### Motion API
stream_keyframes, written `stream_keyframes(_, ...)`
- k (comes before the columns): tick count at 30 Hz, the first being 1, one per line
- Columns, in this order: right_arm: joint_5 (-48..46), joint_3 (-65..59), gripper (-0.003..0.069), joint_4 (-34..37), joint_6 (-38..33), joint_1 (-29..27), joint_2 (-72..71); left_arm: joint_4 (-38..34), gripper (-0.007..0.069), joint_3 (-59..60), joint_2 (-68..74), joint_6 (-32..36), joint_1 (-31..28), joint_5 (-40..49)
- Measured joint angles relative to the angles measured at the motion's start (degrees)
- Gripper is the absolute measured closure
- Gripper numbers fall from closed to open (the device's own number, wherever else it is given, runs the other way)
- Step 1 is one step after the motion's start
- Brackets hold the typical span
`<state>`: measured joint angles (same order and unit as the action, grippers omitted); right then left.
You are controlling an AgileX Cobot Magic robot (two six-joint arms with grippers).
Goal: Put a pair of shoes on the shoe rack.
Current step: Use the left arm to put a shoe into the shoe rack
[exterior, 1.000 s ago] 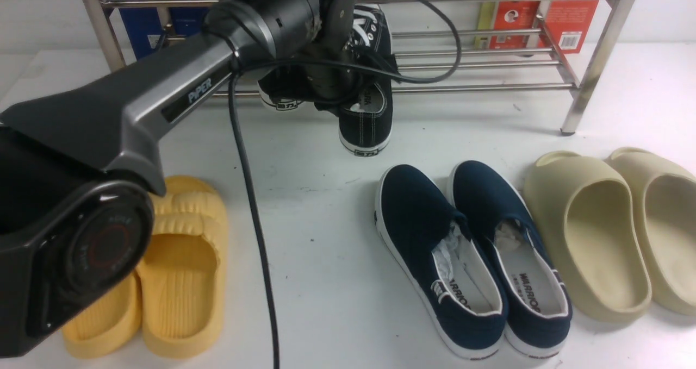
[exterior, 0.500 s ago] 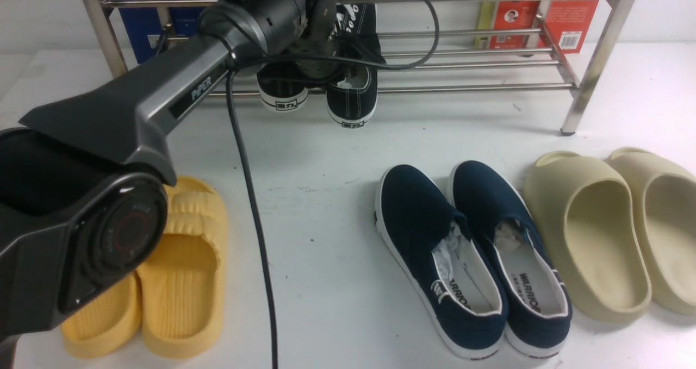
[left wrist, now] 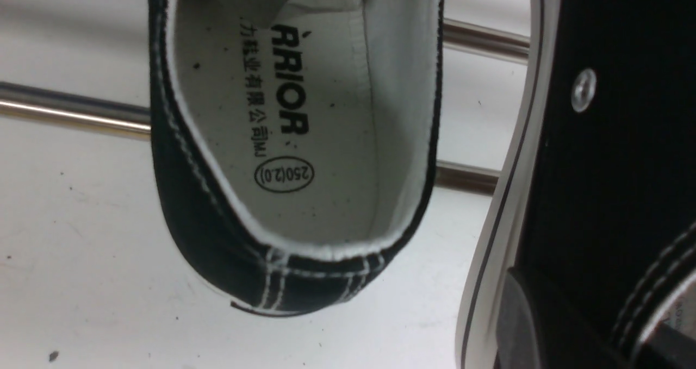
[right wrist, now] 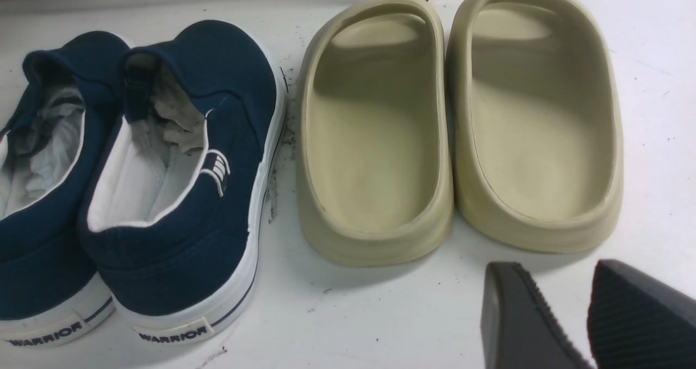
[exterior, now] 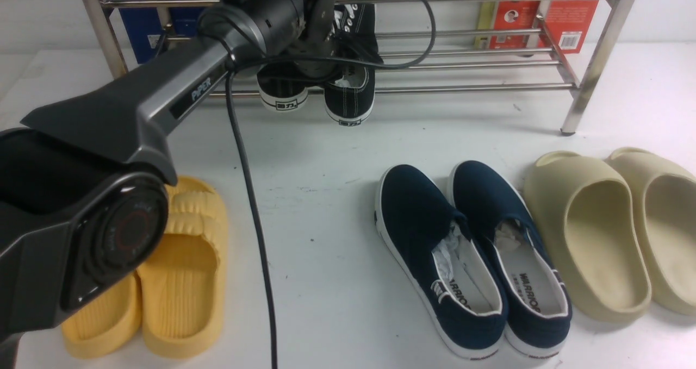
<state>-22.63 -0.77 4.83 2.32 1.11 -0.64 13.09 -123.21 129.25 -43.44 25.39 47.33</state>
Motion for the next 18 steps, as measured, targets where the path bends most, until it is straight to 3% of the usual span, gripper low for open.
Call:
stream_keyframes(7, 0.0, 0.0, 0.0419, 0.0, 0.0, 0.0, 0.0, -5.7, 0.0638, -0.1, 0.0, 0.4, 0.0, 4.1)
stream_keyframes(18, 0.0, 0.0, 0.0419, 0.0, 0.0, 0.0, 0.0, -3.9, 0.0638, -0.1, 0.0, 1.0, 0.0, 3.0)
